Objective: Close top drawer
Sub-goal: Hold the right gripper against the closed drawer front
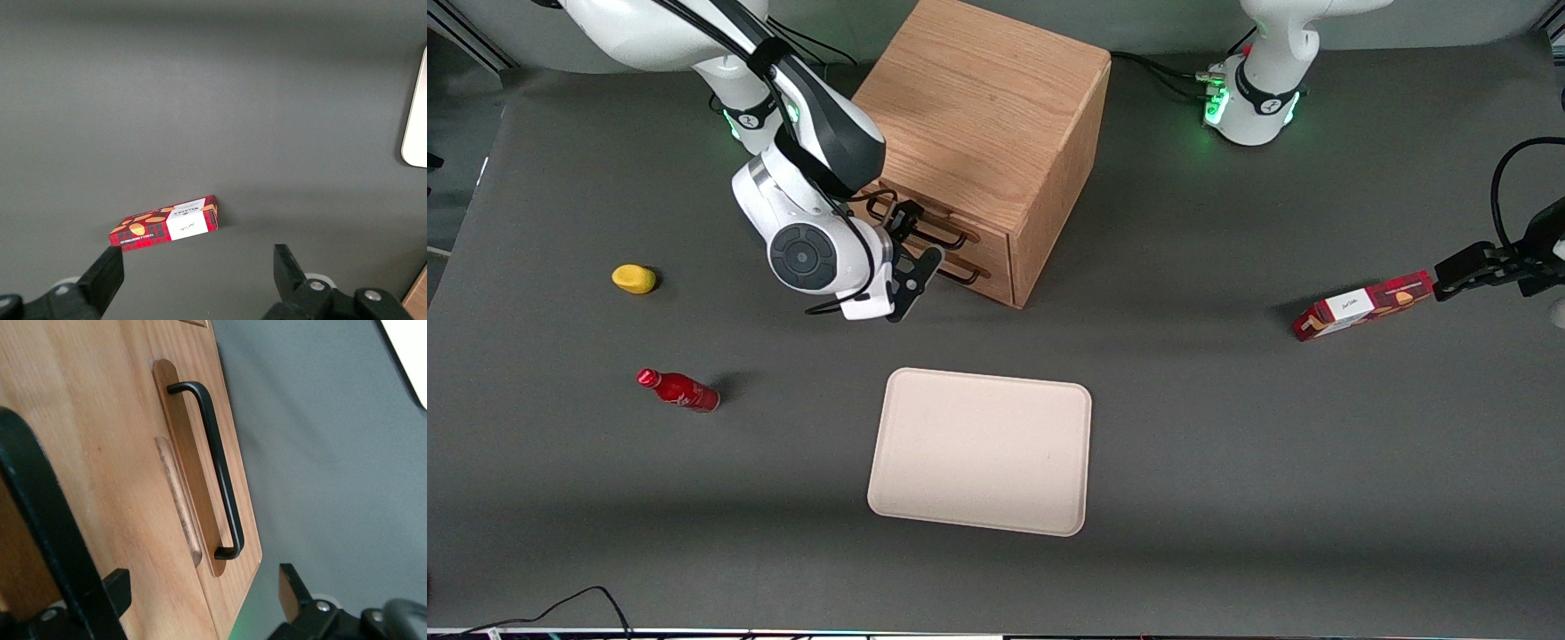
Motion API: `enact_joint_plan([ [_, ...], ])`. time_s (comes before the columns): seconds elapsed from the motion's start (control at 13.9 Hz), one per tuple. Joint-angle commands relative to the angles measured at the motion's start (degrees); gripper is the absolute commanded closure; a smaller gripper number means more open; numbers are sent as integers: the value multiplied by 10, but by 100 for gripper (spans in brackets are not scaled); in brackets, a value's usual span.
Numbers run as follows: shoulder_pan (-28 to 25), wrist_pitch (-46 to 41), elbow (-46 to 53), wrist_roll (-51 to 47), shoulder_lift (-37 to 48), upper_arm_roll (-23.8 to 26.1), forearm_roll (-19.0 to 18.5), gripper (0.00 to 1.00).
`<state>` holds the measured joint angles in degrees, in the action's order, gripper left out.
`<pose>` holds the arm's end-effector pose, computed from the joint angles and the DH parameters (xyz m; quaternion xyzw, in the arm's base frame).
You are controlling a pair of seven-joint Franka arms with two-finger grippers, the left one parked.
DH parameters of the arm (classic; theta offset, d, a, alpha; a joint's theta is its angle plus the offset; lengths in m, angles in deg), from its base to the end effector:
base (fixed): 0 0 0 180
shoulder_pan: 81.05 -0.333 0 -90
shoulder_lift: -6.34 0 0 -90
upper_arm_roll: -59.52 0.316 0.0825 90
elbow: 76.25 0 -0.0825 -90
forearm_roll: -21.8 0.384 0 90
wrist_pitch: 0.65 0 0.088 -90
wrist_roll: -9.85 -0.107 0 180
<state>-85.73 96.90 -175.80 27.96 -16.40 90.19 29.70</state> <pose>0.4984 0.3382 0.3567 -0.8736 -0.4177 0.2099 0.1354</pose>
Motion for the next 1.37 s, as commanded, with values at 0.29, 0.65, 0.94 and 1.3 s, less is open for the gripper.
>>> enact_joint_plan([
  [0.29,-2,-17,-19,-40,8,31,7,0],
  [0.65,-2,-35,-8,-51,4,32,11,0],
  [0.94,-1,-41,1,-54,3,31,11,0],
  [1.3,6,-54,14,-42,1,31,11,0],
])
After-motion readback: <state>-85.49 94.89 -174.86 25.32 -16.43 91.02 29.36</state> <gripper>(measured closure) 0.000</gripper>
